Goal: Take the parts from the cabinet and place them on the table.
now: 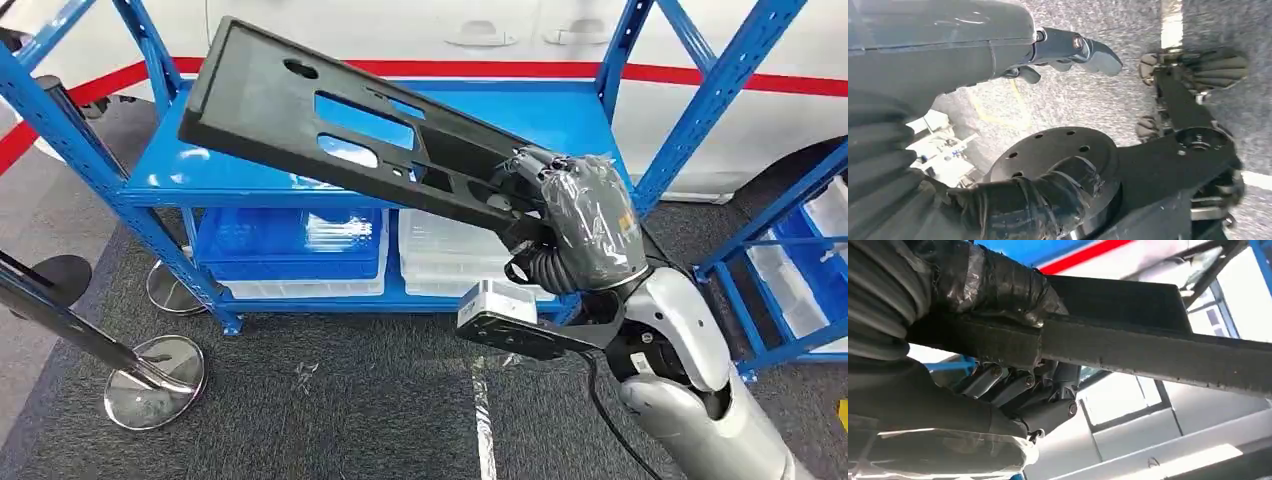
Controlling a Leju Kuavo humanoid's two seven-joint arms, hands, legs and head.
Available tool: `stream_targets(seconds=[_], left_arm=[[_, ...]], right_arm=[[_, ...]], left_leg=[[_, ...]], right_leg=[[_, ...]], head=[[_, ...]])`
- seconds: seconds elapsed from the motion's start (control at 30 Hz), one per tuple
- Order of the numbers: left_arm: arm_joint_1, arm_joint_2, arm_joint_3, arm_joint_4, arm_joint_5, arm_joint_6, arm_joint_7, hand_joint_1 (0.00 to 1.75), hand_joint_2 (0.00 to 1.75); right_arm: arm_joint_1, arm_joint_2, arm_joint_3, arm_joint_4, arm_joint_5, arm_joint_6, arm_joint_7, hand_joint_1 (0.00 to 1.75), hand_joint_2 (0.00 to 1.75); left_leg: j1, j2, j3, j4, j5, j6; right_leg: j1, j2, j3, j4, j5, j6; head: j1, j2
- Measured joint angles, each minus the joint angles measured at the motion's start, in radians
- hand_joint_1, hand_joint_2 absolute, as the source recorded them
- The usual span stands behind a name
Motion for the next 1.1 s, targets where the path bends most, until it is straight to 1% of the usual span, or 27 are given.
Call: stream_targets(seconds=[0.03, 0.07, 0.1, 0.13, 0.2, 0.27, 0.3, 0.33, 0.4, 0.43, 0.5, 0.53, 0.57, 0.6, 0.63, 0.67, 0.73, 0.77, 0.8, 0.83, 0.87, 0.9, 0.93, 0.97, 1.03, 1.07, 1.1], left_arm=[[0.0, -0.002, 0.0, 0.0, 0.0, 0.0, 0.0, 0.0, 1.75], [0.0, -0.003, 0.0, 0.0, 0.001, 0.0, 0.0, 0.0, 1.75], [0.001, -0.003, 0.0, 0.0, 0.002, 0.0, 0.0, 0.0, 1.75], [0.002, -0.005, 0.0, 0.0, 0.005, 0.0, 0.0, 0.0, 1.75], [0.003, -0.005, 0.002, 0.0, 0.006, 0.0, 0.0, 0.0, 1.75], [0.005, -0.005, 0.003, 0.0, 0.009, 0.001, 0.002, 0.0, 1.75], [0.005, -0.005, 0.003, 0.0, 0.01, 0.001, 0.003, 0.0, 1.75], [0.006, -0.005, 0.004, 0.0, 0.012, 0.0, 0.005, 0.0, 1.75], [0.006, -0.005, 0.005, 0.0, 0.014, 0.001, 0.011, 0.0, 1.75], [0.006, -0.005, 0.005, 0.0, 0.016, 0.001, 0.013, 0.0, 1.75], [0.005, -0.005, 0.005, 0.0, 0.017, 0.001, 0.016, 0.0, 1.75], [0.005, -0.005, 0.005, 0.0, 0.018, 0.001, 0.018, 0.0, 1.75], [0.004, -0.005, 0.005, 0.0, 0.018, 0.002, 0.019, 0.0, 1.75], [0.001, -0.005, 0.005, 0.0, 0.018, 0.002, 0.023, 0.0, 1.75], [0.001, -0.005, 0.005, 0.0, 0.018, 0.003, 0.026, 0.0, 1.75], [0.002, -0.005, 0.006, 0.001, 0.018, 0.005, 0.028, 0.0, 1.75], [-0.004, -0.005, 0.006, 0.001, 0.019, 0.004, 0.03, 0.0, 1.75], [-0.004, -0.008, 0.006, 0.001, 0.018, 0.005, 0.031, 0.0, 1.75], [-0.006, -0.008, 0.006, 0.001, 0.019, 0.005, 0.031, 0.0, 1.75], [-0.004, -0.008, 0.006, 0.001, 0.019, 0.005, 0.031, 0.0, 1.75], [-0.003, -0.008, 0.006, 0.001, 0.019, 0.005, 0.031, 0.0, 1.75], [-0.001, -0.008, 0.006, 0.001, 0.019, 0.005, 0.031, 0.0, 1.75], [0.0, -0.007, 0.006, 0.001, 0.019, 0.007, 0.032, 0.0, 1.75], [-0.001, -0.006, 0.006, 0.002, 0.019, 0.008, 0.036, 0.0, 1.75], [-0.002, -0.006, 0.006, 0.002, 0.02, 0.012, 0.043, 0.0, 1.75], [-0.003, -0.006, 0.006, 0.002, 0.021, 0.012, 0.047, 0.0, 1.75], [-0.004, -0.006, 0.006, 0.001, 0.021, 0.013, 0.048, 0.0, 1.75]], right_arm=[[0.0, 0.0, 0.0, 0.002, 0.0, 0.0, 0.001, 1.75, 1.75], [-0.001, 0.0, 0.0, 0.003, 0.0, -0.001, 0.001, 1.75, 1.75], [-0.003, 0.0, 0.0, 0.003, 0.0, -0.001, 0.0, 1.75, 1.75], [-0.005, 0.0, 0.0, 0.003, -0.002, -0.001, 0.0, 1.75, 1.75], [-0.01, 0.0, 0.0, 0.006, -0.005, -0.004, -0.001, 1.75, 1.75], [-0.007, 0.0, 0.0, 0.011, -0.008, -0.005, -0.003, 1.75, 1.75], [-0.007, 0.0, 0.0, 0.014, -0.01, -0.005, -0.005, 1.75, 1.75], [-0.009, 0.001, 0.0, 0.018, -0.011, -0.005, -0.005, 1.75, 1.75], [-0.008, 0.002, 0.0, 0.024, -0.018, -0.007, -0.012, 1.75, 1.75], [-0.008, 0.002, 0.0, 0.027, -0.019, -0.007, -0.014, 1.75, 1.75], [-0.006, 0.002, 0.0, 0.033, -0.024, -0.008, -0.019, 1.75, 1.75], [-0.006, 0.002, 0.0, 0.037, -0.025, -0.008, -0.021, 1.75, 1.75], [-0.006, 0.002, 0.0, 0.04, -0.027, -0.008, -0.023, 1.75, 1.75], [-0.006, 0.003, 0.0, 0.042, -0.03, -0.01, -0.026, 1.75, 1.75], [-0.008, 0.003, 0.0, 0.044, -0.033, -0.013, -0.029, 1.75, 1.75], [-0.004, 0.004, 0.0, 0.048, -0.035, -0.014, -0.032, 1.75, 1.75], [-0.005, 0.004, 0.0, 0.054, -0.037, -0.019, -0.035, 1.75, 1.75], [-0.002, 0.003, 0.0, 0.059, -0.038, -0.019, -0.035, 1.75, 1.75], [-0.001, 0.003, 0.0, 0.061, -0.038, -0.02, -0.035, 1.75, 1.75], [-0.001, 0.003, 0.0, 0.064, -0.038, -0.02, -0.035, 1.75, 1.75], [-0.001, 0.004, 0.0, 0.066, -0.038, -0.021, -0.036, 1.75, 1.75], [-0.001, 0.004, 0.0, 0.068, -0.038, -0.021, -0.036, 1.75, 1.75], [-0.001, 0.004, 0.0, 0.071, -0.038, -0.021, -0.037, 1.75, 1.75], [0.0, 0.004, 0.0, 0.075, -0.042, -0.021, -0.038, 1.75, 1.75], [0.003, 0.004, 0.0, 0.083, -0.045, -0.023, -0.043, 1.75, 1.75], [0.003, 0.004, 0.0, 0.087, -0.048, -0.023, -0.047, 1.75, 1.75], [0.003, 0.004, 0.0, 0.089, -0.049, -0.024, -0.05, 1.75, 1.75]], left_leg=[[0.0, 0.004, -0.016, 0.01, 0.005, -0.002], [-0.001, 0.009, -0.03, 0.022, 0.009, -0.007], [-0.006, 0.014, -0.039, 0.03, 0.008, -0.009], [-0.006, 0.021, -0.045, 0.037, 0.011, -0.013], [-0.004, 0.038, -0.05, 0.033, 0.031, -0.027], [-0.005, 0.04, -0.06, 0.037, 0.027, -0.038], [-0.003, 0.013, -0.069, 0.059, -0.012, -0.048], [0.001, -0.002, -0.084, 0.11, -0.071, -0.053], [0.006, -0.013, -0.115, 0.253, -0.17, -0.061], [0.008, -0.015, -0.116, 0.295, -0.18, -0.063], [0.012, -0.017, -0.076, 0.282, -0.123, -0.065], [0.014, -0.023, -0.03, 0.224, -0.086, -0.066], [0.017, -0.039, 0.032, 0.143, -0.069, -0.065], [0.021, -0.084, 0.09, 0.055, -0.102, -0.063], [0.016, -0.098, 0.124, -0.007, -0.117, -0.057], [0.014, -0.093, 0.106, 0.012, -0.104, -0.052], [0.009, -0.081, 0.107, 0.012, -0.096, -0.044], [0.018, -0.067, 0.099, 0.004, -0.08, -0.03], [0.016, -0.052, 0.087, 0.002, -0.068, -0.022], [0.014, -0.041, 0.073, 0.002, -0.057, -0.011], [0.011, -0.029, 0.058, 0.003, -0.045, -0.004], [0.009, -0.017, 0.045, 0.003, -0.035, -0.003], [0.007, -0.007, 0.03, 0.005, -0.025, -0.002], [0.004, 0.006, 0.012, 0.009, -0.015, -0.003], [-0.002, 0.027, -0.021, 0.018, 0.001, -0.005], [-0.004, 0.035, -0.034, 0.023, 0.008, -0.007], [-0.006, 0.041, -0.041, 0.029, 0.014, -0.01]], right_leg=[[0.0, -0.005, 0.046, -0.053, 0.033, -0.002], [0.002, -0.026, 0.115, -0.14, 0.04, -0.007], [0.008, -0.056, 0.165, -0.21, 0.009, -0.01], [0.019, -0.059, 0.185, -0.258, -0.01, -0.018], [0.022, -0.043, 0.168, -0.261, 0.002, -0.027], [0.006, -0.031, 0.158, -0.276, 0.027, -0.041], [0.006, -0.024, 0.149, -0.278, 0.039, -0.043], [0.005, -0.019, 0.135, -0.278, 0.049, -0.051], [0.004, 0.0, 0.105, -0.276, 0.073, -0.053], [0.004, 0.009, 0.09, -0.275, 0.084, -0.052], [0.0, 0.028, 0.056, -0.27, 0.106, -0.046], [-0.003, 0.039, 0.039, -0.268, 0.117, -0.041], [-0.007, 0.049, 0.024, -0.265, 0.129, -0.034], [-0.008, 0.056, 0.014, -0.262, 0.139, -0.027], [-0.007, 0.063, 0.006, -0.262, 0.148, -0.019], [-0.008, 0.069, 0.011, -0.272, 0.163, -0.012], [-0.007, 0.089, 0.008, -0.282, 0.186, 0.002], [-0.007, 0.083, -0.001, -0.285, 0.186, 0.005], [-0.007, 0.049, -0.012, -0.266, 0.151, 0.003], [-0.007, 0.021, -0.031, -0.214, 0.082, 0.002], [-0.008, 0.008, -0.051, -0.135, 0.01, 0.004], [-0.008, 0.005, -0.062, -0.062, -0.037, 0.006], [-0.008, 0.005, -0.069, 0.0, -0.052, 0.008], [-0.008, 0.005, -0.063, 0.039, -0.028, 0.01], [-0.007, 0.0, 0.002, -0.002, 0.053, 0.006], [-0.006, -0.009, 0.058, -0.066, 0.072, 0.002], [-0.002, -0.035, 0.125, -0.148, 0.051, -0.004]], head=[[0.0, 0.0], [0.0, 0.0], [0.001, 0.0], [0.0, 0.0], [0.003, 0.0], [0.003, 0.0], [0.001, 0.0], [-0.001, 0.0], [-0.004, 0.0], [-0.005, 0.0], [-0.004, 0.0], [-0.005, 0.0], [-0.005, 0.0], [-0.006, 0.0], [-0.005, 0.0], [-0.005, 0.0], [-0.008, 0.0], [-0.005, 0.0], [-0.003, 0.0], [0.003, 0.0], [0.005, 0.0], [0.005, 0.0], [0.006, 0.0], [0.007, 0.0], [0.007, 0.0], [0.007, 0.0], [0.006, 0.0]])
